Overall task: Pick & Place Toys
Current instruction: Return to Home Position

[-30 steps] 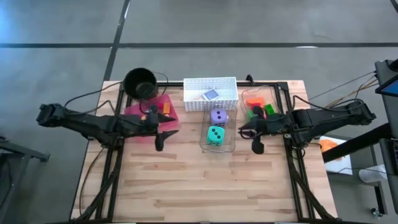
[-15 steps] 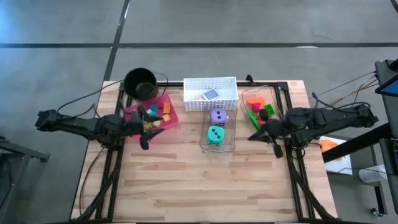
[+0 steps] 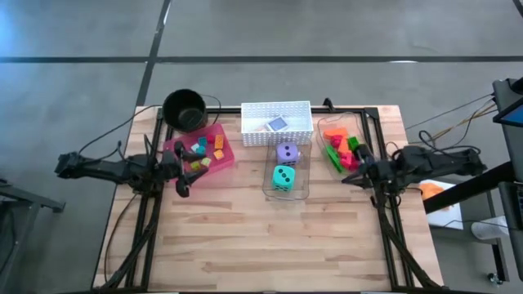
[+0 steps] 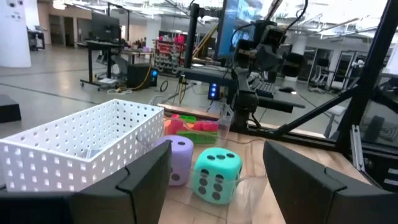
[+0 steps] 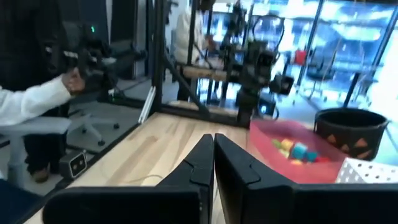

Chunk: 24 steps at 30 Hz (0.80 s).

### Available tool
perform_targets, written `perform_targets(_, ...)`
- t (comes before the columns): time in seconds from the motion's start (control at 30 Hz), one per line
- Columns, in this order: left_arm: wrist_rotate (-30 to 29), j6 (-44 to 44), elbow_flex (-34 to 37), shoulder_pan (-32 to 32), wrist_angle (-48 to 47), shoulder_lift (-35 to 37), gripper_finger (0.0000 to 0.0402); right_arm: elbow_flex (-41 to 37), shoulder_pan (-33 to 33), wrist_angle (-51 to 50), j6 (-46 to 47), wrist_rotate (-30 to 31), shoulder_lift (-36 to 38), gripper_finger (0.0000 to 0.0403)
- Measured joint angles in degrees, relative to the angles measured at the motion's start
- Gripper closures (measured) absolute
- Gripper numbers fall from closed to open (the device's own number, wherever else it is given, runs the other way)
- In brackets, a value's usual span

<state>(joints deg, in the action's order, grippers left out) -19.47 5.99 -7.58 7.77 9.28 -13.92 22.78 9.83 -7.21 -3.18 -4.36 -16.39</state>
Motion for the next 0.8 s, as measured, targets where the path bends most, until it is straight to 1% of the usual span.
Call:
perform_targets(0.07,0.0,-0.2,1.4,0.0,-0.1,1.8,0.0142,-2.2,0.0,0.3,-0.2,0.6,4.1,0.039)
perform_targets(0.2,0.0,-0.2,3.7,0.0,0.0,5.1,0.0142,-5.8,0.0,0.1,-0.2,4.1,12.1,0.039)
perform_targets(0.27,0.0,-0.4,5.1,0.0,0.0,6.6,0.0142,-7.3,0.0,0.1,-0.6,4.8,15.7,0.039)
perform_targets(0.37,0.0,-1.5,7.4,0.0,-0.9,8.5,0.0142,-8.3,0.0,-0.5,-1.7,4.9,16.4,0.039)
perform_targets(0.5,0.0,-0.3,7.4,0.0,-3.2,9.7,0.0142,-9.2,0.0,-0.9,-1.8,5.9,14.7,0.039)
perform_targets(0.57,-0.1,-0.1,7.4,0.0,-2.1,9.8,0.0142,-9.9,0.0,-0.7,-1.8,6.1,14.8,0.039)
perform_targets(0.8,-0.2,0.1,7.4,0.0,-2.3,9.3,0.0142,-15.4,0.0,6.5,-2.4,6.1,16.4,0.039)
